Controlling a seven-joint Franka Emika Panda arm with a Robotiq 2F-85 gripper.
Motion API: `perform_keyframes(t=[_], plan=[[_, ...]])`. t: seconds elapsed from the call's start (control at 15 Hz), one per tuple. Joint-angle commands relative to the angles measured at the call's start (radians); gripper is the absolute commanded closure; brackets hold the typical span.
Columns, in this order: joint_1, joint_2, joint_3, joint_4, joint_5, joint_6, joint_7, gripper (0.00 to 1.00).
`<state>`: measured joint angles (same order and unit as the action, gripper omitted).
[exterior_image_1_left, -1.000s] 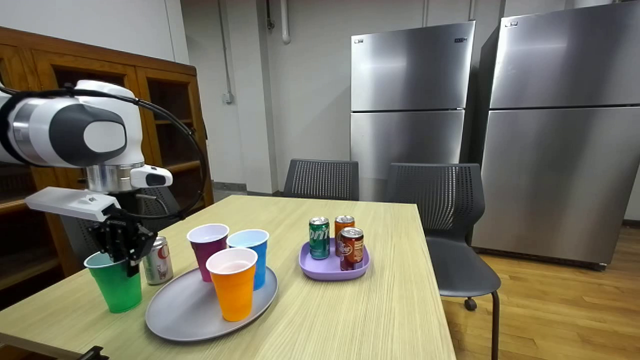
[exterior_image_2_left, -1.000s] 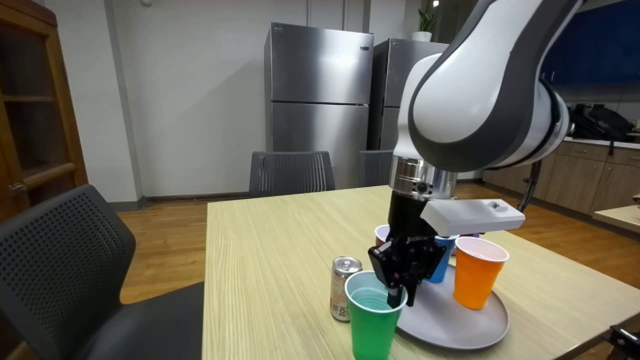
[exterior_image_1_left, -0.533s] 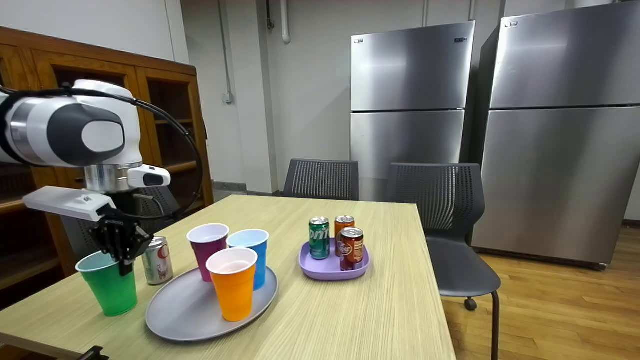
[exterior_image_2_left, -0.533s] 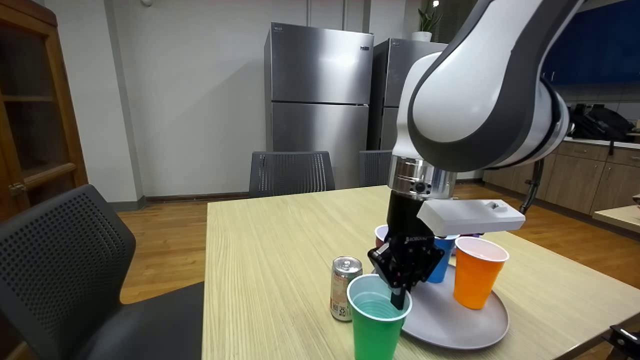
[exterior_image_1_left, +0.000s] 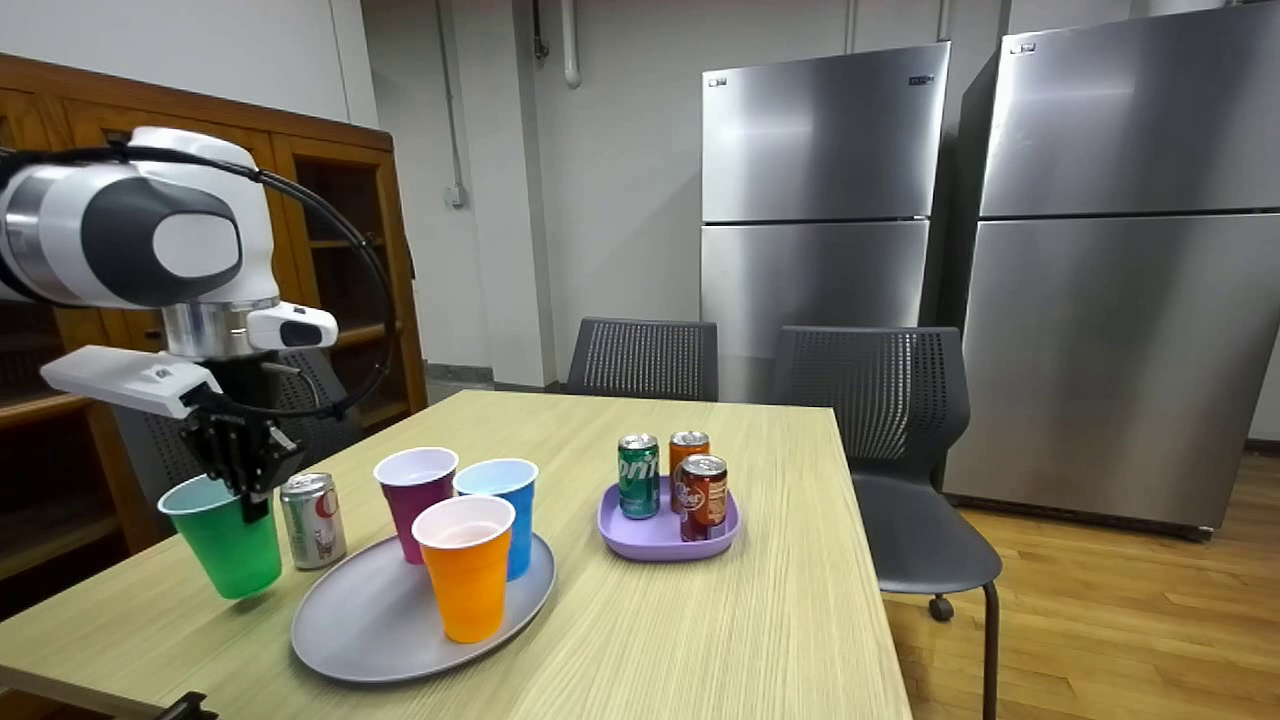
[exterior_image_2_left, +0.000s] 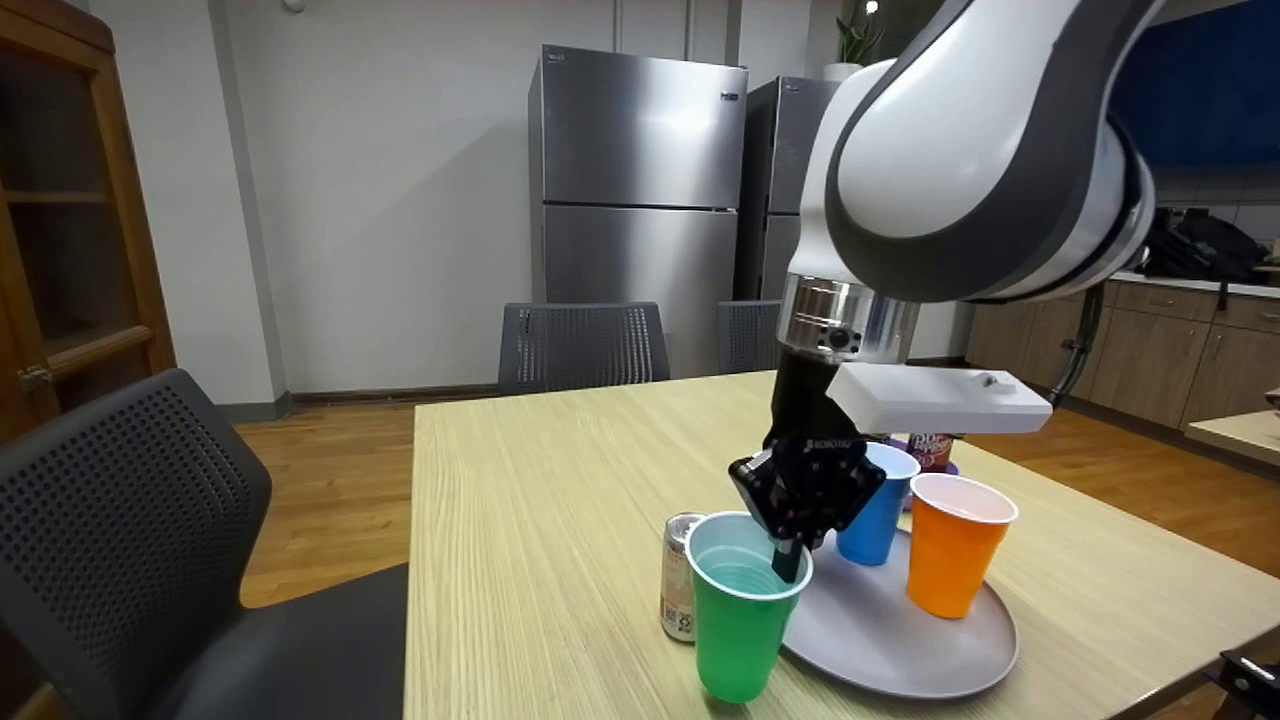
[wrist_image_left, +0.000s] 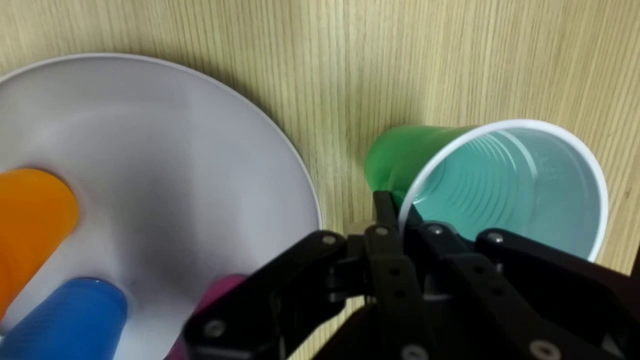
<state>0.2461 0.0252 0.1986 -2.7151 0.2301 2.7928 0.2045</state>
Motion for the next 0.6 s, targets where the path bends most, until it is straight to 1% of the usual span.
perform_keyframes(t=[0.0,0.2,0.27,0.53], plan=[[-0.009,-0.119,0.008,-0.073,0.002,-0.023,0.049,0.99],[-0.012,-0.171,0.005,-0.115,0.003,-0.029,0.065,0.99],[-0.025,-0.135,-0.001,-0.06,-0.033,-0.05,0.089,0.99],[-0.053,-0.157,-0.016,-0.06,-0.049,-0.063,0.104,0.99]])
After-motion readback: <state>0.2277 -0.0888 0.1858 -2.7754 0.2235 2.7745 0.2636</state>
